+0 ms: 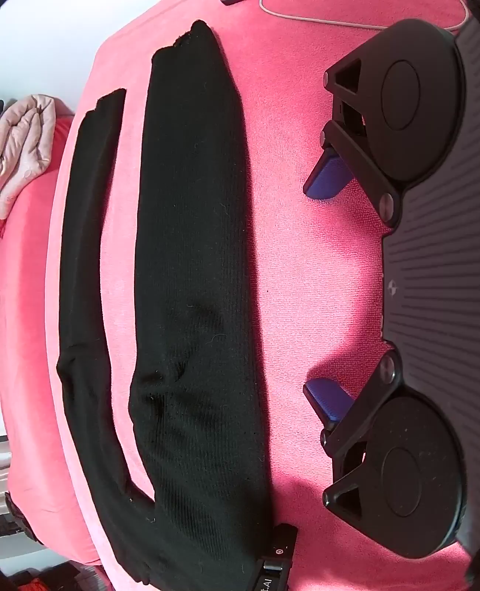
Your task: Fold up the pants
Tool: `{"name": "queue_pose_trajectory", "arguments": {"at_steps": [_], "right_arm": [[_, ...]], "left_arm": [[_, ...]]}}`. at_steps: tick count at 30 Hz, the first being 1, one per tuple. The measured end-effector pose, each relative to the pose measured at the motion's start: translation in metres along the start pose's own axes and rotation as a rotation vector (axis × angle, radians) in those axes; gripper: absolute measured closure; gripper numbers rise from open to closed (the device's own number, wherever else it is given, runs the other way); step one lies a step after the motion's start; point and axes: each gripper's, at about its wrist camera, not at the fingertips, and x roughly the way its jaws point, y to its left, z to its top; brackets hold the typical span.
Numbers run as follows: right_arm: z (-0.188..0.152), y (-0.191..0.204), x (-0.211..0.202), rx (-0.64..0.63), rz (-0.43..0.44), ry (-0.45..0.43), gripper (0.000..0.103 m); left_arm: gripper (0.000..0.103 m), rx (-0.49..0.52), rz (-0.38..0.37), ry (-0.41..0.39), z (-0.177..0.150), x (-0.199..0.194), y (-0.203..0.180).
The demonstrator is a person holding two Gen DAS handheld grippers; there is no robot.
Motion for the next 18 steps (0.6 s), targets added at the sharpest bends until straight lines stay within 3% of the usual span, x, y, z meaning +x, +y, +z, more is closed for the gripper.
{"name": "queue_pose_trajectory", "arguments": {"at_steps": [6, 10, 18], "right_arm": [[0.005, 0.002, 0.004, -0.002, 0.0, 0.029, 0.0], [0.019, 0.001, 0.006, 0.009, 0.03, 0.118, 0.0], [0.031, 0.006, -0.021, 0.039, 0.117, 0.046, 0.0]], "left_arm": [[0.0, -0.009, 0.004, 0.013, 0.003, 0.001, -0.002], [0.0, -0.013, 0.01, 0.042, 0.011, -0.003, -0.002], [0.0, -0.009, 0.076, 0.019, 0.007, -0.025, -0.002]]}}
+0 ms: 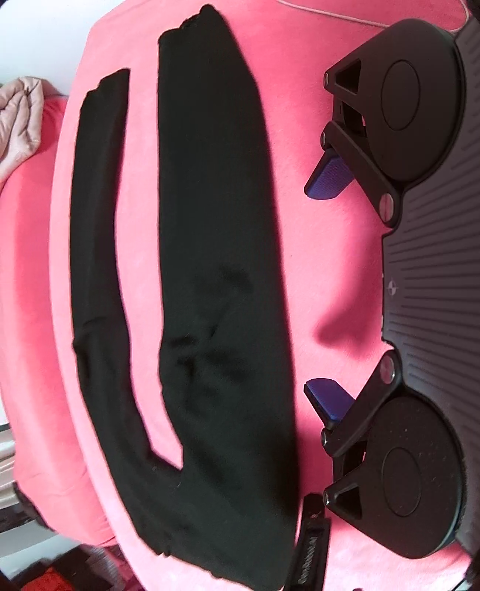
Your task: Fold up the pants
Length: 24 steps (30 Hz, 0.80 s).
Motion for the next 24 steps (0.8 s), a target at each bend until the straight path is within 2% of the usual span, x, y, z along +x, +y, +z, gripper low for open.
{"name": "queue_pose_trajectory", "arguments": {"at_steps": [8, 24], "right_arm": [[0.005, 0.004, -0.005, 0.012, 0.029, -0.03, 0.0], [0.001, 0.002, -0.005, 0.039, 0.043, -0.029, 0.0]], "left_arm": [[0.0, -0.01, 0.017, -0.02, 0.005, -0.015, -0.001], [0.0, 0.003, 0.018, -0.021, 0.011, -0.017, 0.0]]}}
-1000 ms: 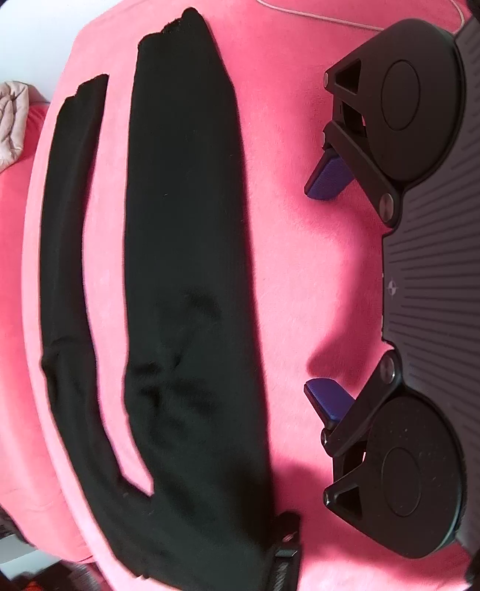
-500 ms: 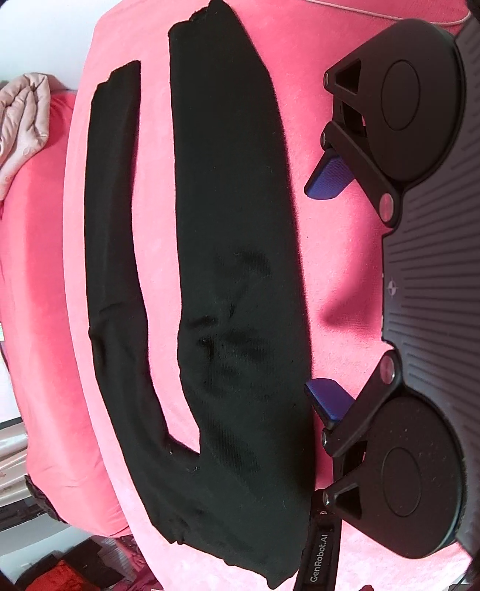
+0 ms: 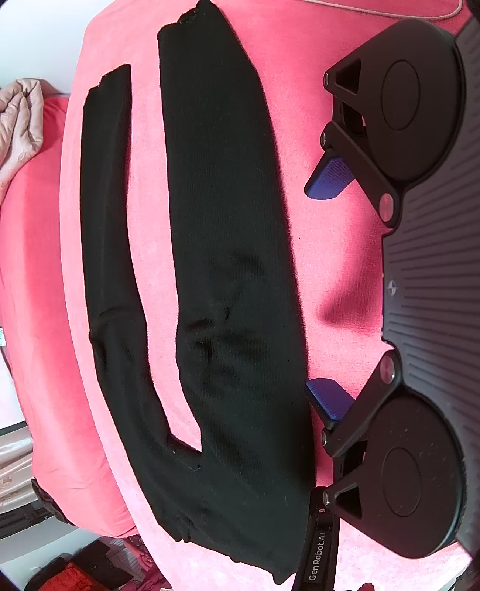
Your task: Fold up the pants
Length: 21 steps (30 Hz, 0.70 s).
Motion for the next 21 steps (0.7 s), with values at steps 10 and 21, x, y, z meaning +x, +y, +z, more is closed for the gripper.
{"name": "queue_pose_trajectory", "arguments": {"at_steps": [10, 21], "right_arm": [[-0.0047, 0.002, -0.0008, -0.003, 0.009, 0.008, 0.0], [-0.0053, 0.0013, -0.0005, 0.003, 0.01, 0.009, 0.0]], "left_arm": [[0.0, 0.001, -0.003, 0.008, -0.0011, 0.0018, 0.0003], [0.0, 0.005, -0.004, 0.012, -0.0002, 0.0037, 0.0013]]}}
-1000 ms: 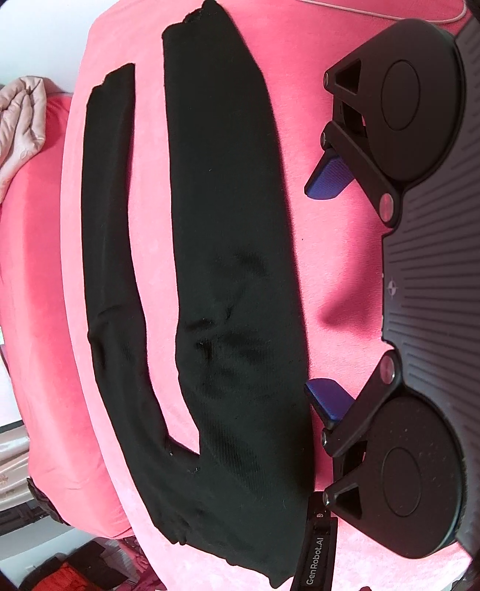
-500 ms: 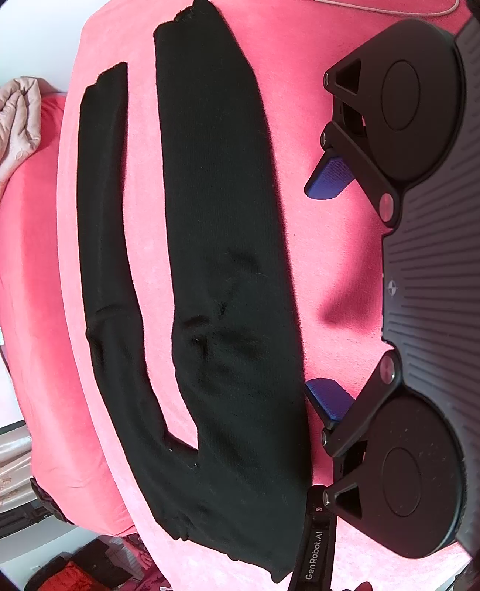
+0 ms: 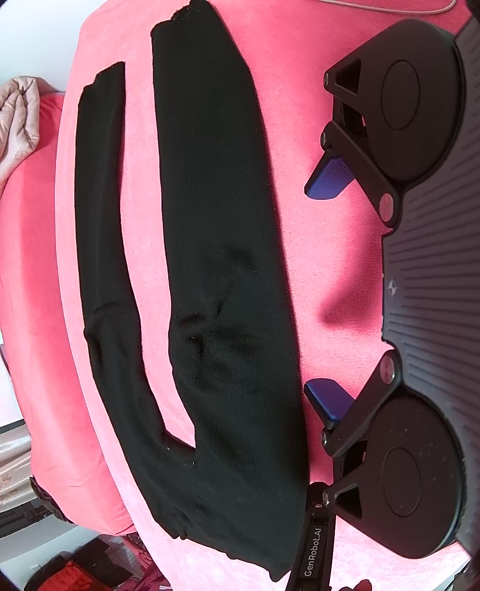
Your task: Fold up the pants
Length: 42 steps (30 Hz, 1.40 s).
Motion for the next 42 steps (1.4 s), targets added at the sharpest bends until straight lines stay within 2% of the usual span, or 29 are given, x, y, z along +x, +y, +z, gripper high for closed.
{"name": "queue_pose_trajectory", "arguments": {"at_steps": [42], "right_arm": [[-0.001, 0.004, 0.011, -0.002, 0.013, 0.031, 0.0]], "left_arm": [[0.0, -0.021, 0.018, 0.026, 0.004, 0.007, 0.008]]}}
